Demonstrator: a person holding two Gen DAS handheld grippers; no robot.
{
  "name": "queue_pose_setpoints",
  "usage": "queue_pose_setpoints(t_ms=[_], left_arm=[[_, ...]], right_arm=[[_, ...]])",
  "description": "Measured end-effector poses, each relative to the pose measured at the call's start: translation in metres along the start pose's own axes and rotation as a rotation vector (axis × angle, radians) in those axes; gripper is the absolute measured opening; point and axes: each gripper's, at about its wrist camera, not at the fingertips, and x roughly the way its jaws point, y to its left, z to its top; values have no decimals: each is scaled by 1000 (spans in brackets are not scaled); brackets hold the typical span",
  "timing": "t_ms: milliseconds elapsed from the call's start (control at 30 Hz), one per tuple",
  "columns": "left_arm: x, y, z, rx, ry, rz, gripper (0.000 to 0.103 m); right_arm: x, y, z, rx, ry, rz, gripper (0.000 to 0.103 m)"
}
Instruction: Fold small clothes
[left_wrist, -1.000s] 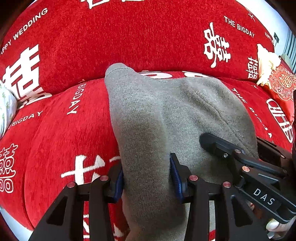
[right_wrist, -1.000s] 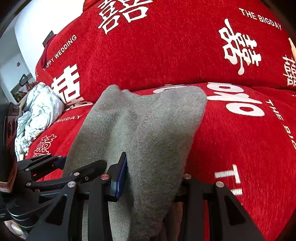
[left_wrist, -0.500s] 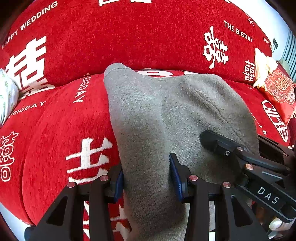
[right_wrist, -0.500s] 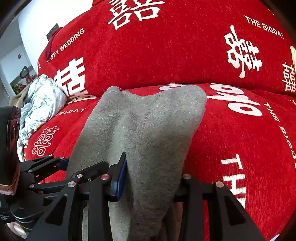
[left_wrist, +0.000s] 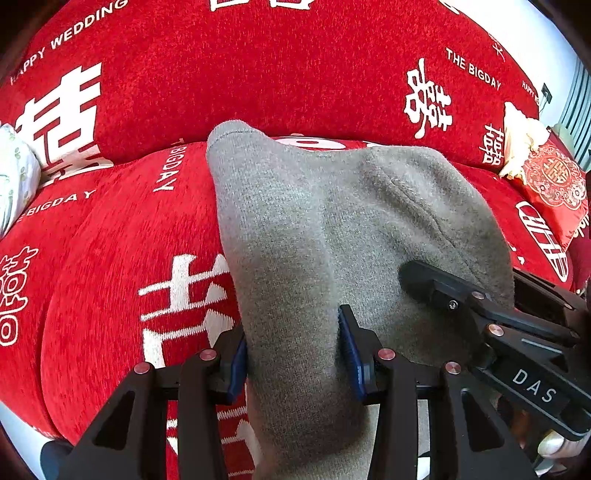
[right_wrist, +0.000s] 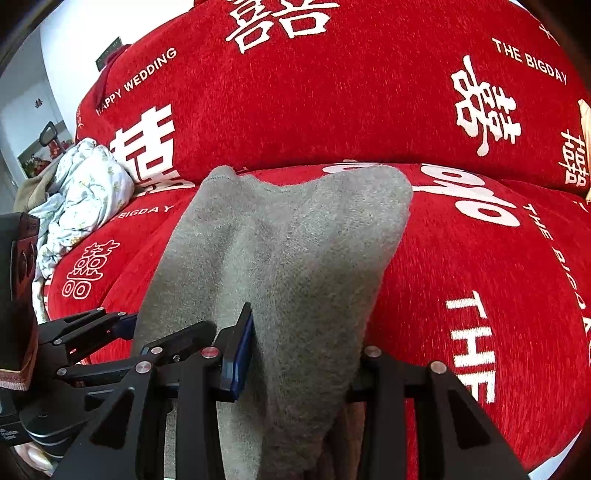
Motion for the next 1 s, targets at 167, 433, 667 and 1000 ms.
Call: queue_pose_setpoints(t_ms=[167,433,667,1000], left_arm=[[-1,4,-5,-7,-5,-9,45],[-1,6,-8,-10,-14,-17,45],[-1,9,-9,-11,-16,-25,45],[-6,26,-10,-62,-21,-4,83]], right_arm=[[1,0,-3,-5,4,-7,40],[8,-5,-5,-4,15,-15,40],[13,-6,-7,-16,18,-19,41],[13,-33,-9,77,2,-42,77]])
